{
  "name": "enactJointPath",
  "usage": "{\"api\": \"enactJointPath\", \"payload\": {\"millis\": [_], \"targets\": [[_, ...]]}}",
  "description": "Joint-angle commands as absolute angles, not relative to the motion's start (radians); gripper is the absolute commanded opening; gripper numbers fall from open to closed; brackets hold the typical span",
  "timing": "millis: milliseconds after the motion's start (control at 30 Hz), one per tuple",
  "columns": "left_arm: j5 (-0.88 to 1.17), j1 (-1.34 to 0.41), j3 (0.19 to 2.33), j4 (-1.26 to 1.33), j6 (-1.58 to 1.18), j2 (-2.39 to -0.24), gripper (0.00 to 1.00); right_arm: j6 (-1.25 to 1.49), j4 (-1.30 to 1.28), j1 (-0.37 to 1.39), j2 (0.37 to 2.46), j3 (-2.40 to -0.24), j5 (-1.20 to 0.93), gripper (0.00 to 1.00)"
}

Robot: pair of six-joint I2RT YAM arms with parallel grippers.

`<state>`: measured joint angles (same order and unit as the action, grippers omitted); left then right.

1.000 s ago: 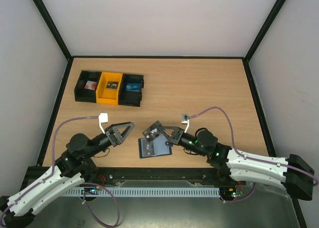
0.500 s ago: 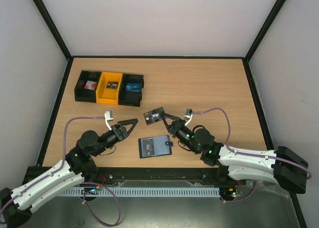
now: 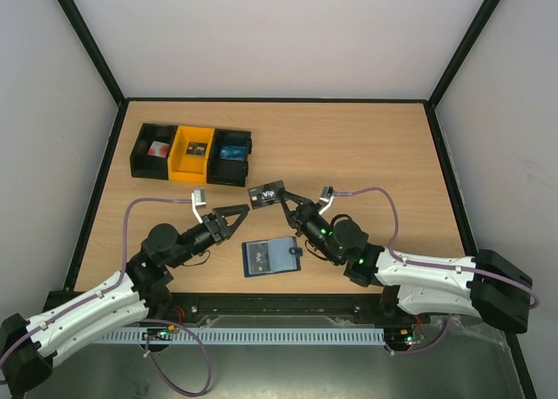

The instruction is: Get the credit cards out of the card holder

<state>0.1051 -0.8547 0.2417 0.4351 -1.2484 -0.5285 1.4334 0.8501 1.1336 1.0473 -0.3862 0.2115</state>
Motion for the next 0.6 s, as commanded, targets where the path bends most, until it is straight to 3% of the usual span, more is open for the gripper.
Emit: {"api": "enactJointPath", "payload": {"millis": [0, 133, 333, 567], "targets": [[0.129, -0.862, 0.256, 0.517, -1.247, -0.544, 0.61, 1.488, 0.872, 1.142, 1.087, -0.415, 0.250, 0.02], [0.089, -0.862, 0.254, 0.481, -1.251, -0.543, 0.50, 1.502, 0.896, 1.144, 1.125, -0.418, 0.242, 0.02], [0.055, -0.862, 0.237, 0.480, -1.249, -0.549, 0.47, 1.510, 0.915, 1.143, 1.160, -0.423, 0.228, 0.02], [0.033, -0.863, 0.245, 0.467, -1.260, -0.562, 0.36, 1.522, 0.932, 1.144, 1.197, -0.441, 0.192, 0.02]]}}
